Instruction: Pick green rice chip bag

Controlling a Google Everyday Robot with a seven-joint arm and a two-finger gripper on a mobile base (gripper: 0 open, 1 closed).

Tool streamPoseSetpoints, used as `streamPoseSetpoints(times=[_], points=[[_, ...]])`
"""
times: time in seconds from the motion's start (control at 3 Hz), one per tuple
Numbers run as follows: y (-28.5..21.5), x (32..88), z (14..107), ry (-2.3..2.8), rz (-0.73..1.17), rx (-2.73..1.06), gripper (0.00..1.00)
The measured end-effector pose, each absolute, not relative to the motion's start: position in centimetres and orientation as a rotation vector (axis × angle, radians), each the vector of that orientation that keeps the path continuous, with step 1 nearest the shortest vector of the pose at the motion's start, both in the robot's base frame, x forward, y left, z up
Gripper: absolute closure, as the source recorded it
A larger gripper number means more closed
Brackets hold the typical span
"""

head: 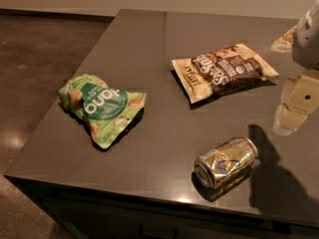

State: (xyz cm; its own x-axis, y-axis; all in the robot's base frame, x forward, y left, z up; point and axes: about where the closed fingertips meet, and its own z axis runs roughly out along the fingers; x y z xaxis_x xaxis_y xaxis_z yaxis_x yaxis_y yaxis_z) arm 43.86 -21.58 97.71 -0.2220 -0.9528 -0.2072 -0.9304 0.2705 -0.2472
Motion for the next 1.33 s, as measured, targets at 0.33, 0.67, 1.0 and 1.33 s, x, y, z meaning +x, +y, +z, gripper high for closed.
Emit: streamPoseSetpoints(times=[0.33, 0.67, 1.0, 1.33], points=[[-21.5, 43.9, 97.8, 2.231, -0.101, -1.721, 0.00], [-19.4, 45.3, 97.5, 2.248, -0.090, -1.721, 0.00], [-14.8, 47.8, 96.4, 2.278, -0.058, -1.713, 0.00], [-11.1, 49.5, 95.4, 2.341, -0.029, -1.663, 0.00]])
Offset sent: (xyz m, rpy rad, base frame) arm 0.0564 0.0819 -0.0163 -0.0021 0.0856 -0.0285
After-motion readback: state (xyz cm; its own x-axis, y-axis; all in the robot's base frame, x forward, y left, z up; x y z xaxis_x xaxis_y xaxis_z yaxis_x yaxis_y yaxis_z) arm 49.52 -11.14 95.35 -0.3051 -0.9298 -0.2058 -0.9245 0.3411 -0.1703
